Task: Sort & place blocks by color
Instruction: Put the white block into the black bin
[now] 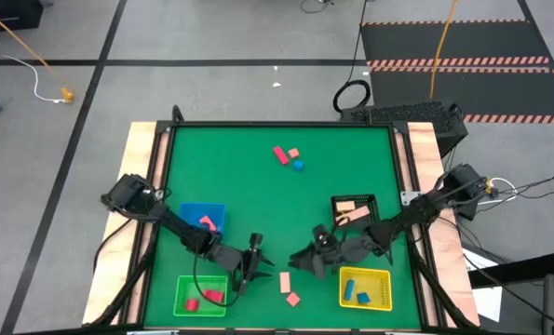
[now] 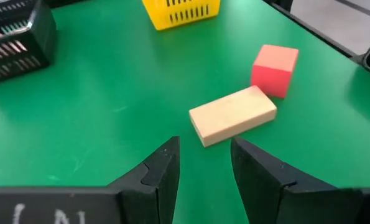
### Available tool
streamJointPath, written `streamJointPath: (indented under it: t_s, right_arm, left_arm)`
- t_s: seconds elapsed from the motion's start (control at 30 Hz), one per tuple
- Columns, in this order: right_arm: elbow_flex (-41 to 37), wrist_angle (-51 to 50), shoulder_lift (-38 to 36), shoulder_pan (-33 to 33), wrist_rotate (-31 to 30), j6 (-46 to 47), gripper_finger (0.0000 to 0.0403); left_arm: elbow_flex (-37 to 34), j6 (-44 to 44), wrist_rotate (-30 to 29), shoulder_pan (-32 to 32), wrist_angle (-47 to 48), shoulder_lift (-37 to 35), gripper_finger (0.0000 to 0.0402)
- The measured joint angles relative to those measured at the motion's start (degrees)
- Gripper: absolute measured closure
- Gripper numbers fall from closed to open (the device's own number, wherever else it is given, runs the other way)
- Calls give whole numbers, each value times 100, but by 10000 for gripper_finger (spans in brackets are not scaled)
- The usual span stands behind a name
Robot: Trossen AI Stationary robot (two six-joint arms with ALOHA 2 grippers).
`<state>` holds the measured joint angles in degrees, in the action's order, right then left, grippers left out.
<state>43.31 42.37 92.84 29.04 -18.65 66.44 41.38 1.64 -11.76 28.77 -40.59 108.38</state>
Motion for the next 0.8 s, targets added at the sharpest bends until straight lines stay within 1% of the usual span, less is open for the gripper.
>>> streamJointPath:
  t_s: [0.1,0.17,0.3,0.4,0.43,0.53,0.6,0.73,0.8]
  right_arm:
    - [406,-792,94,6,217,201,216]
    - [709,-1572,141,41,254,445,216]
    - [1390,-3111,322,83,508,1029,216]
    - [1842,-3932,461,83,681,1412,216]
    - [1963,-4177,513,82,743,1537,216]
    - [2232,-4547,732,46,1011,1843,216]
    - [2321,-4561,890,9,1296,2055,216]
    - [2419,-4563,1267,-75,1873,2402,216]
    - [2413,-4588,1399,-114,2057,2454,216]
  left_arm:
    - [39,-110,175,-65,7,41,256]
    - [39,-280,216,-78,50,32,256]
    - [44,-607,216,-37,499,-137,256]
    - [24,-977,53,40,1079,-320,256]
    - [32,-1120,44,51,1107,-351,256]
    - [27,-1431,-59,98,1630,-631,256]
    - [45,-1630,-76,99,1778,-801,256]
    - [35,-1997,-77,150,2371,-1345,256]
    - [37,-2139,-78,205,2692,-1626,256]
